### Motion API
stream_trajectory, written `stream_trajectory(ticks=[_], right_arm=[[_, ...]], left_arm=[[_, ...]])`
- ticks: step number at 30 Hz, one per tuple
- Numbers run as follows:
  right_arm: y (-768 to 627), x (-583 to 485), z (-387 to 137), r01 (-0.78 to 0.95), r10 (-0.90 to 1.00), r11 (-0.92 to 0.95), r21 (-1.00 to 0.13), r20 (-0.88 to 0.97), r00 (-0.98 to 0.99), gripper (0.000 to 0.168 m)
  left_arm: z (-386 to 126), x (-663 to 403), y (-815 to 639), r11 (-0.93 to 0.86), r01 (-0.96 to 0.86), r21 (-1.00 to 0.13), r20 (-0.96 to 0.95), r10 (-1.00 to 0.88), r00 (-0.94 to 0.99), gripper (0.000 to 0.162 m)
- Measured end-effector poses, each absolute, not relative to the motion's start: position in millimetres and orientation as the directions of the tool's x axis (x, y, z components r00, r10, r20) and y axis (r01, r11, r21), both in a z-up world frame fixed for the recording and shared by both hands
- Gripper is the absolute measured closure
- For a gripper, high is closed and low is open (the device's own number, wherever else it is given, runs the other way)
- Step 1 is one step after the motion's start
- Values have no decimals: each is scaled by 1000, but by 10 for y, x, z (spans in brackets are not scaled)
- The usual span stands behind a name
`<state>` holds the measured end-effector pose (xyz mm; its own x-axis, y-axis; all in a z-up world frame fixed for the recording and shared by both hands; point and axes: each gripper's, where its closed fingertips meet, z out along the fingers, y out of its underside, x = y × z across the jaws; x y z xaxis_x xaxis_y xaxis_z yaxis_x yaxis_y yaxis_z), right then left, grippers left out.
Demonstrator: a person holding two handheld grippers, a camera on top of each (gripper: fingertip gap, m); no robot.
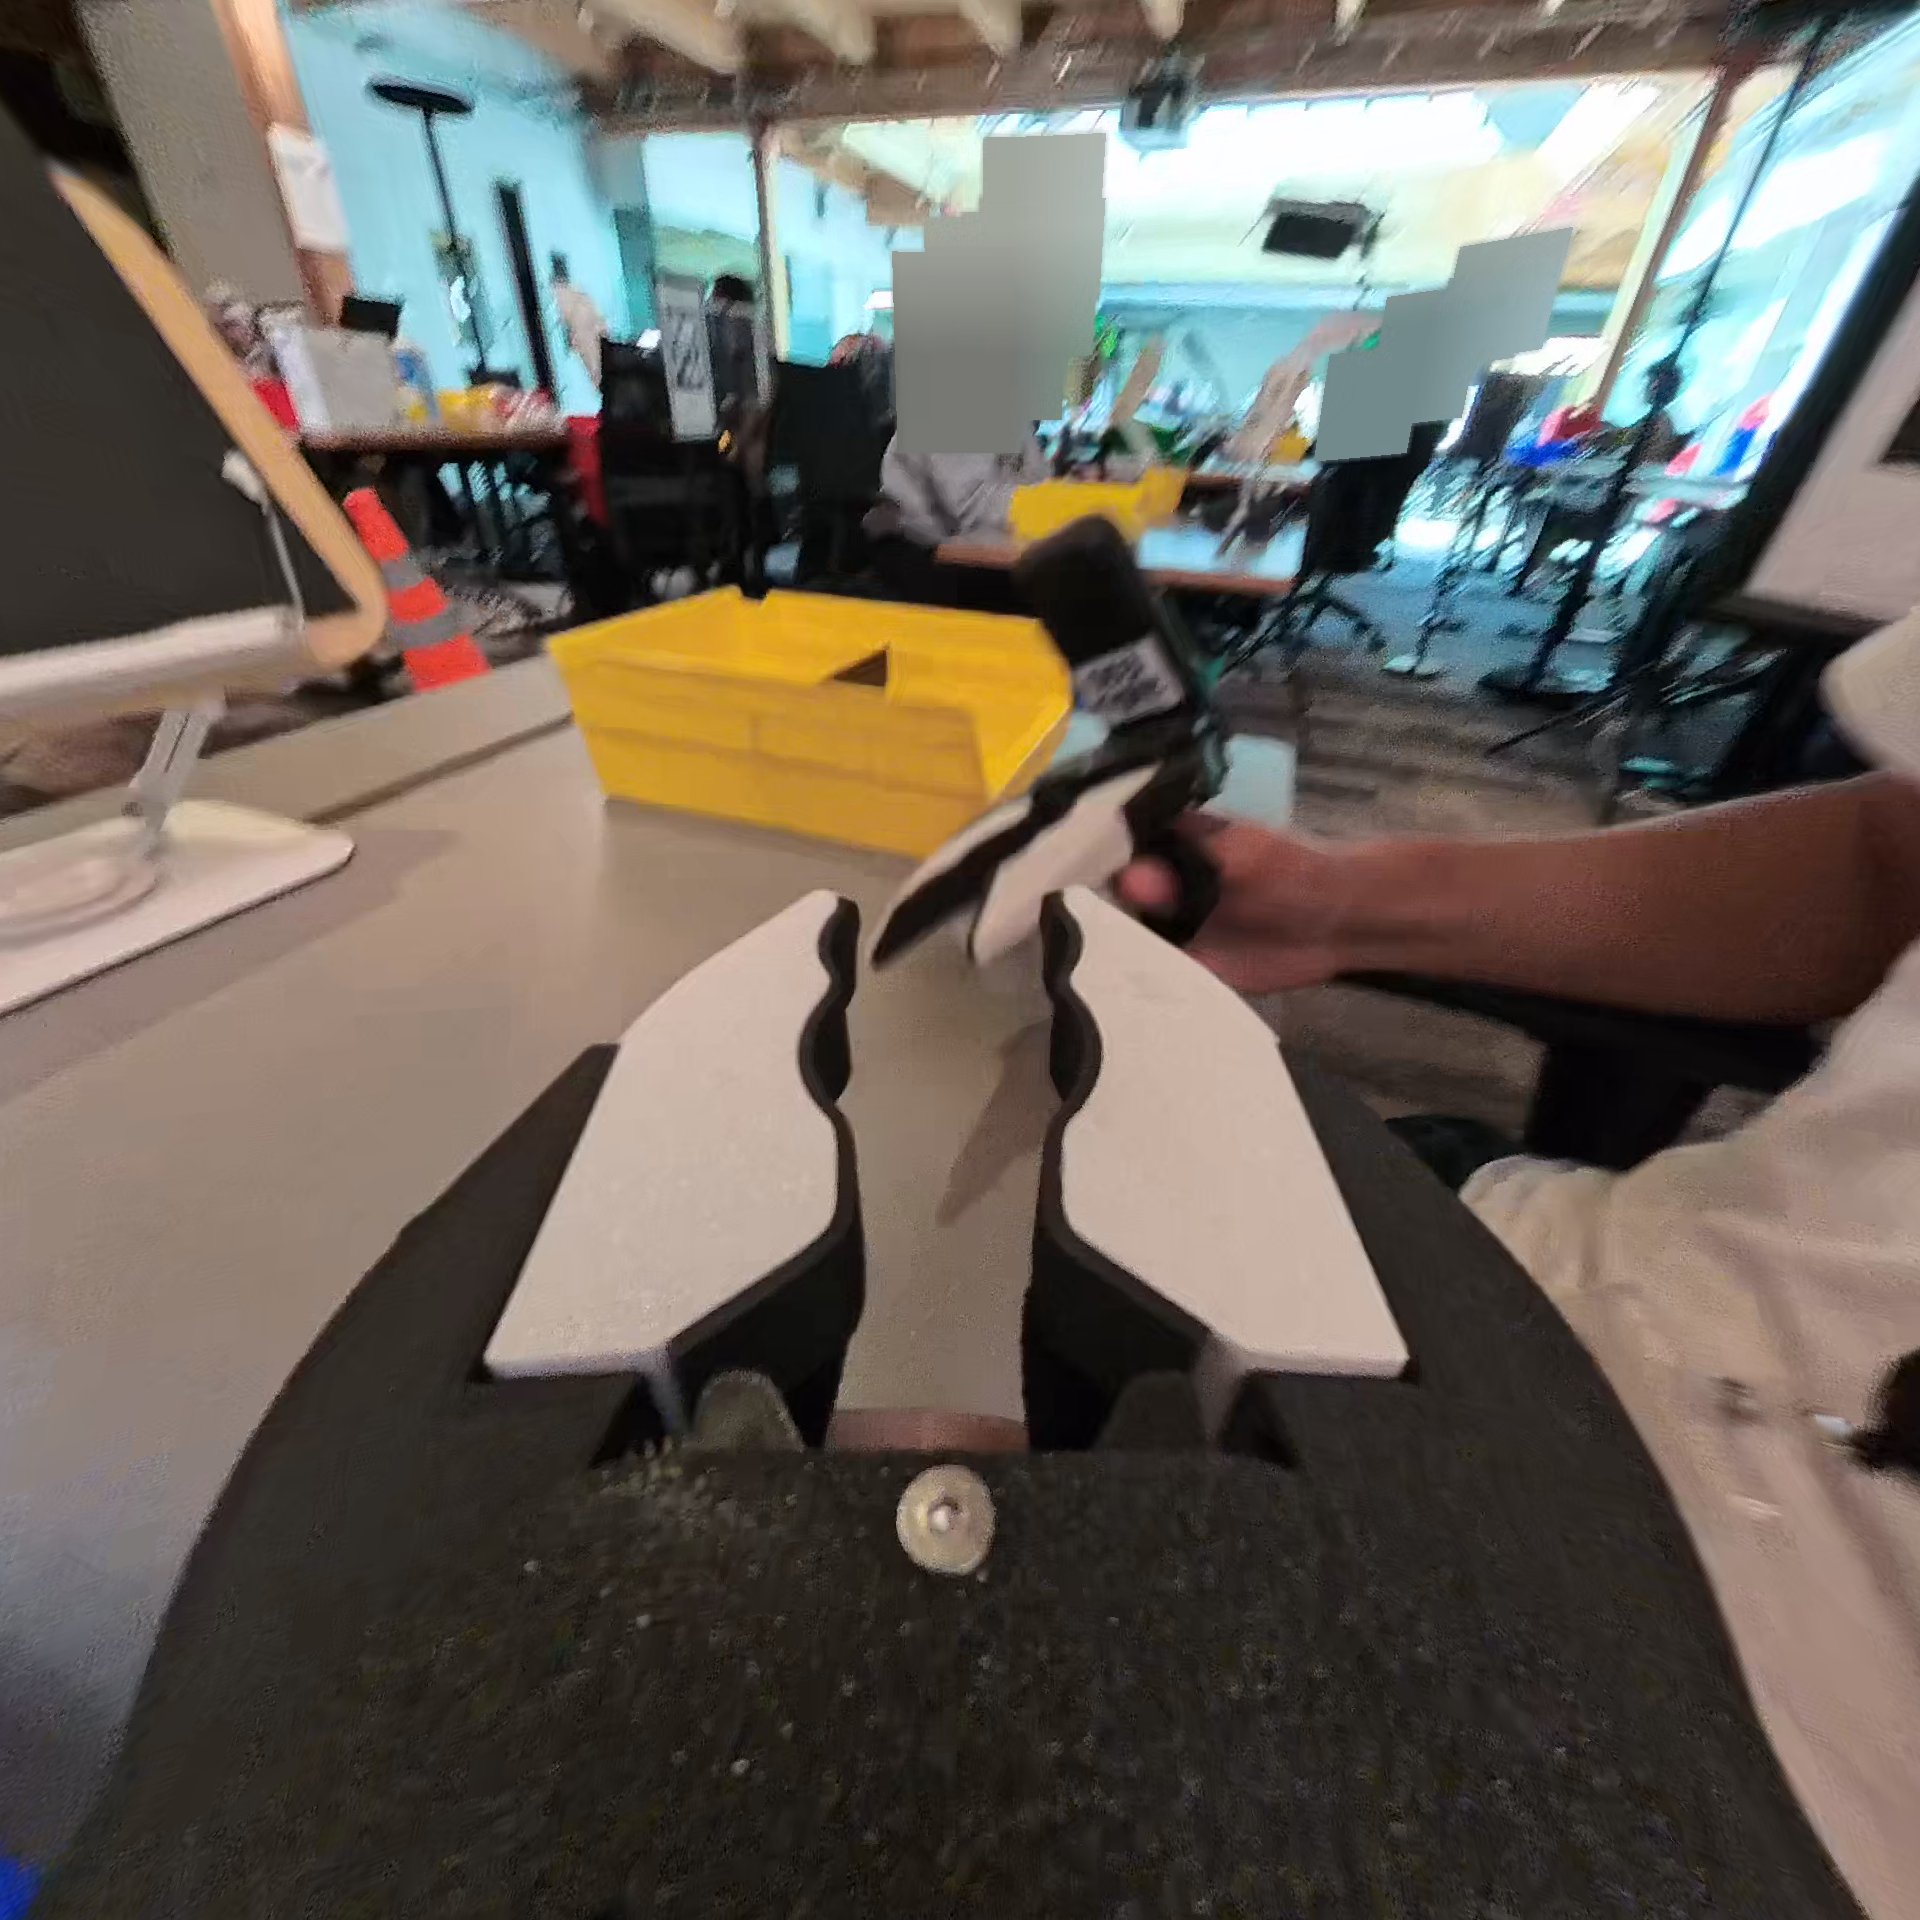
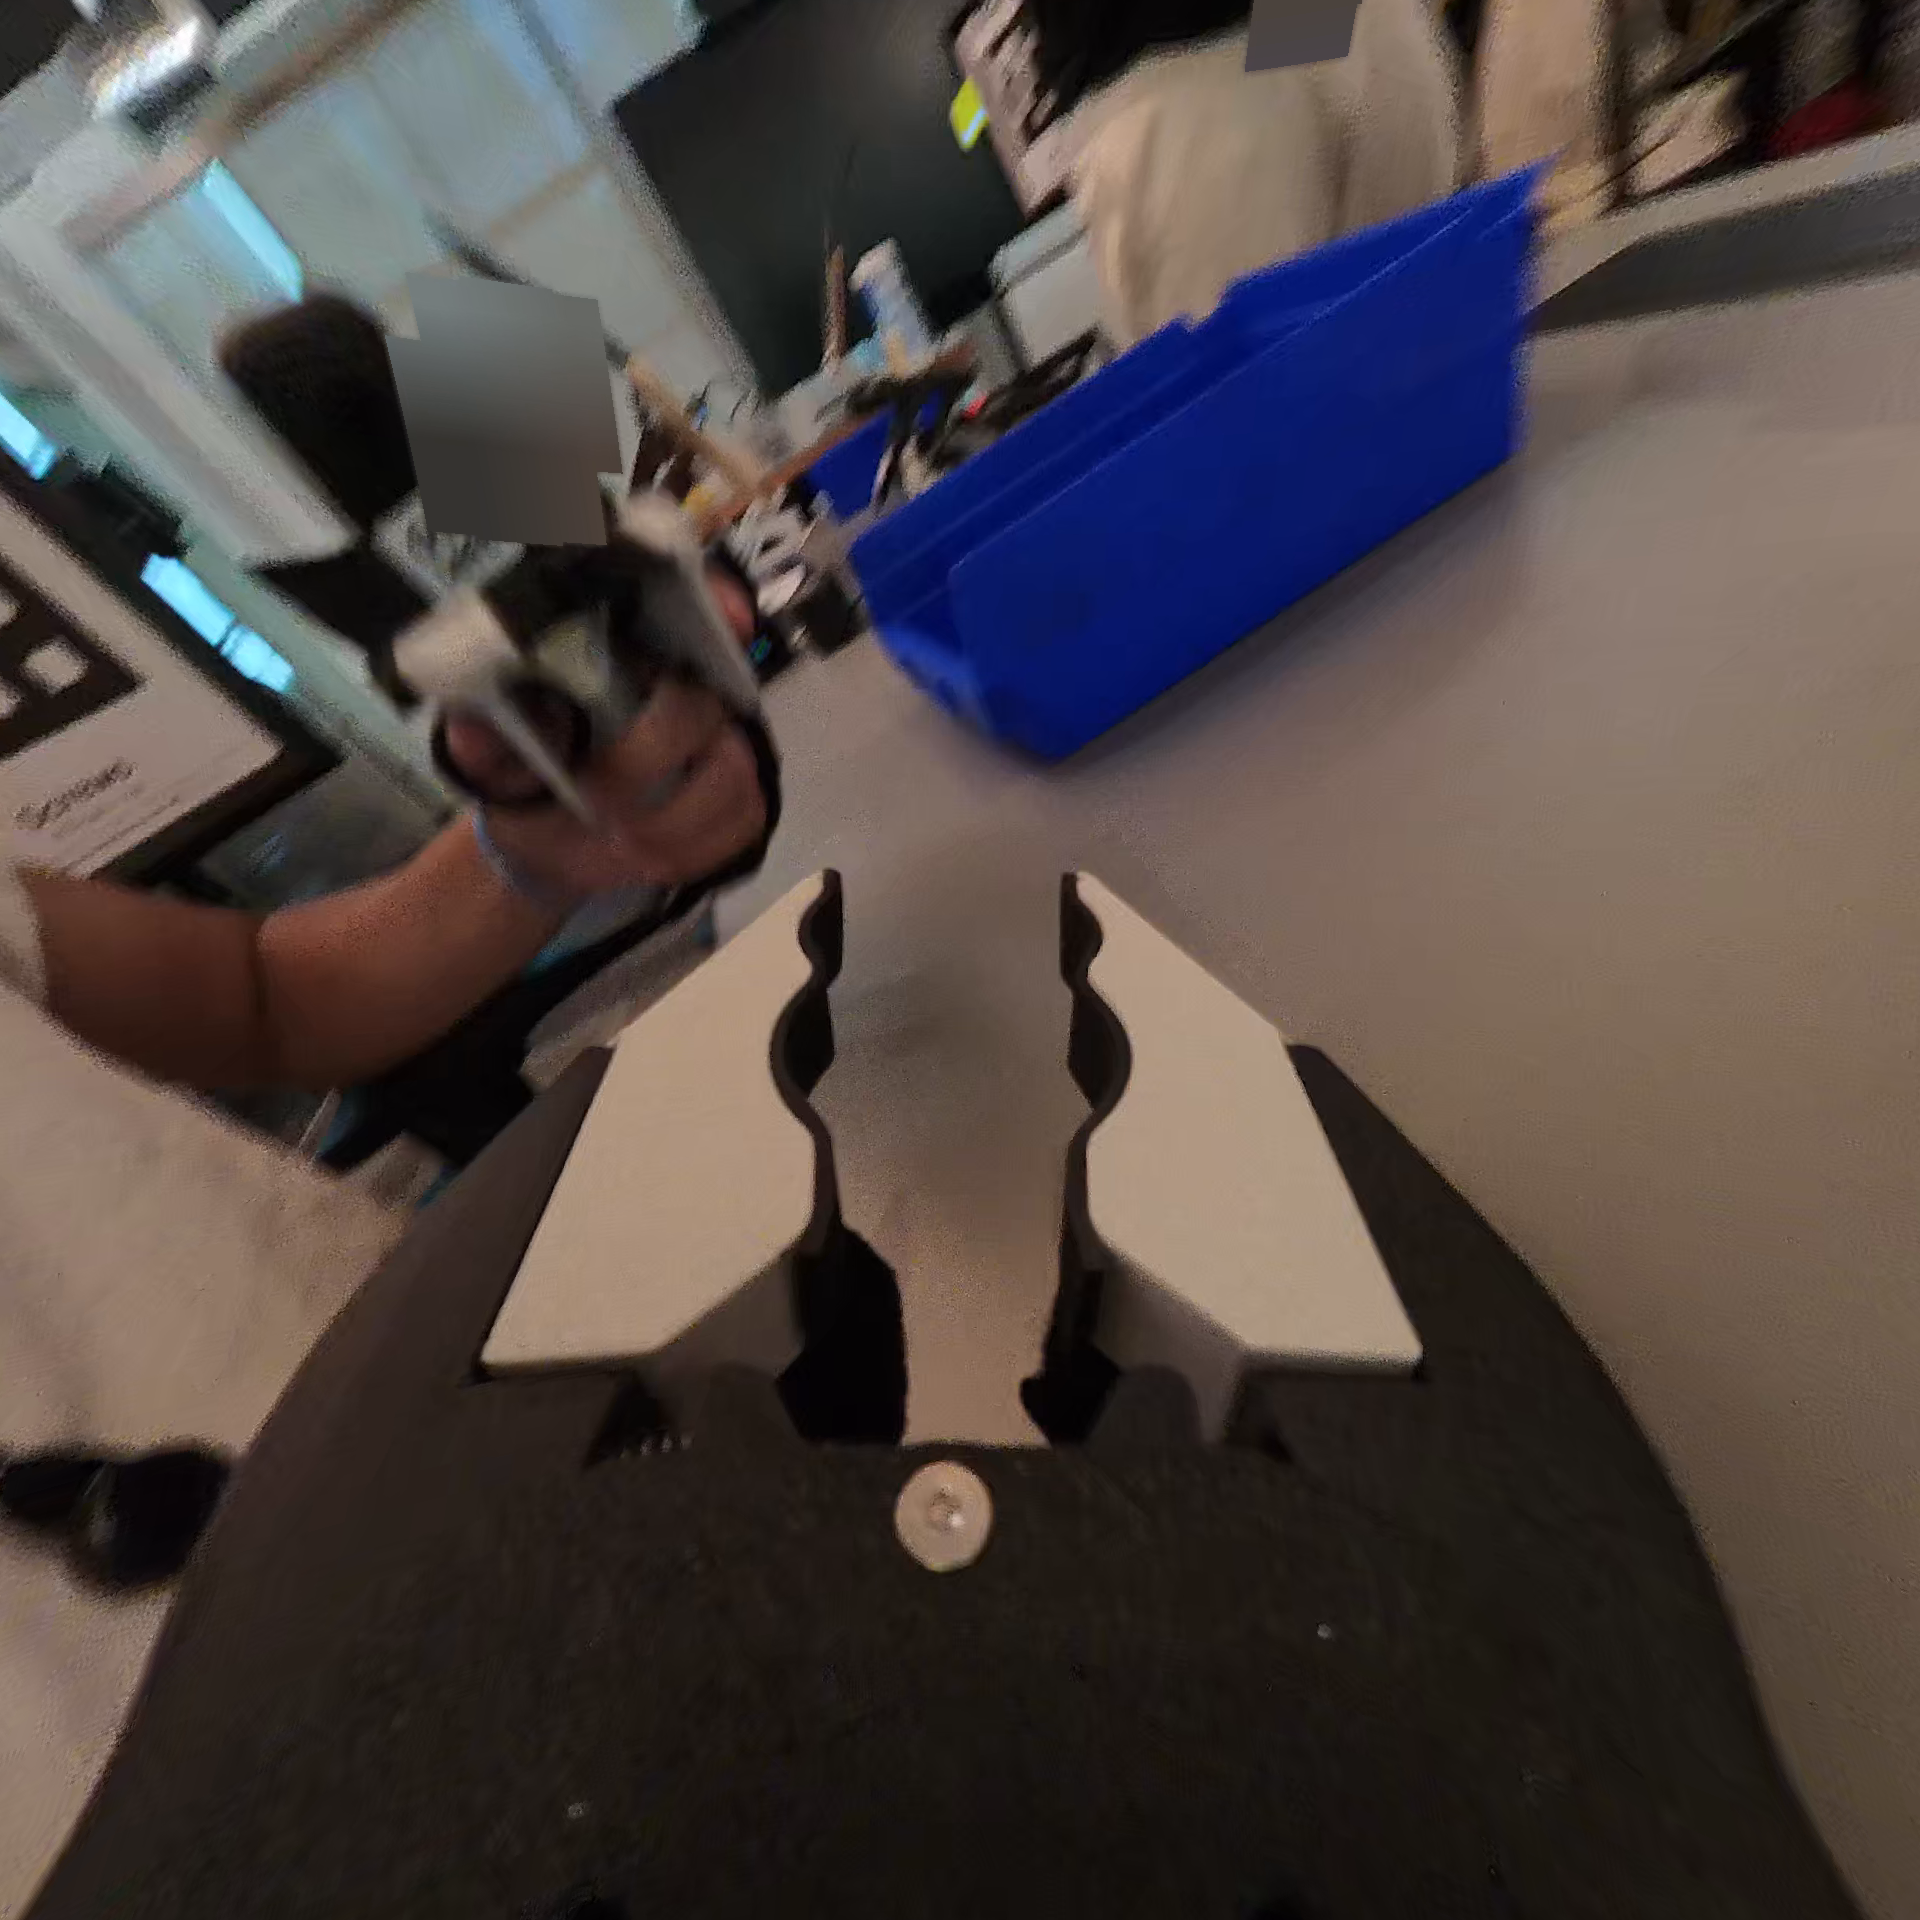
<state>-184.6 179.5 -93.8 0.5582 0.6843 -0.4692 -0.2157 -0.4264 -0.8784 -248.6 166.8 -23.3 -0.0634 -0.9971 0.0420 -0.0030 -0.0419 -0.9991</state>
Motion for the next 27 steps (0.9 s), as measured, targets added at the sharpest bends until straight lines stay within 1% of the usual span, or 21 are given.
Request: stream_trajectory(ticks=[2,3,5,7,10,12,14,18,20,25,27], right_arm=[[1696,-1976,-872,-148,774,-371,-917,-393,497,127],[1677,-2005,-824,-155,799,-340,-927,-372,473,127],[1659,-2052,-776,-178,817,-372,-911,-413,404,127],[1656,-2066,-719,-231,811,-419,-878,-477,339,127],[1652,-2036,-641,-304,798,-442,-844,-525,297,128],[1627,-2031,-644,-300,800,-438,-847,-520,299,128],[1591,-2029,-654,-279,810,-427,-860,-501,306,128],[1578,-1995,-679,-264,813,-421,-868,-490,315,129],[1589,-1974,-684,-271,808,-433,-860,-503,305,129],[1597,-1915,-643,-308,803,-447,-840,-528,275,130],[1596,-1900,-648,-308,802,-449,-839,-530,275,130]], left_arm=[[10,-2658,1659,-70,-12,-997,71,-989,-132,120],[60,-2751,1689,-91,-64,-994,100,-982,-161,117],[84,-2942,1849,-118,-187,-975,152,-973,-176,114],[48,-3095,2249,-93,-265,-960,117,-990,-76,112],[-40,-3289,3172,-58,-339,-939,-5,-983,182,111],[-277,-3405,3793,-79,-459,-885,-80,-945,318,110],[-575,-3449,4282,-117,-565,-817,-140,-910,390,108],[-1142,-3228,4651,-209,-669,-713,-61,-932,357,107],[-1375,-3200,4825,-194,-739,-645,-105,-936,337,104],[-1676,-3182,5088,-172,-826,-537,-111,-956,271,96],[-1731,-3173,5156,-165,-839,-518,-110,-960,256,97]])
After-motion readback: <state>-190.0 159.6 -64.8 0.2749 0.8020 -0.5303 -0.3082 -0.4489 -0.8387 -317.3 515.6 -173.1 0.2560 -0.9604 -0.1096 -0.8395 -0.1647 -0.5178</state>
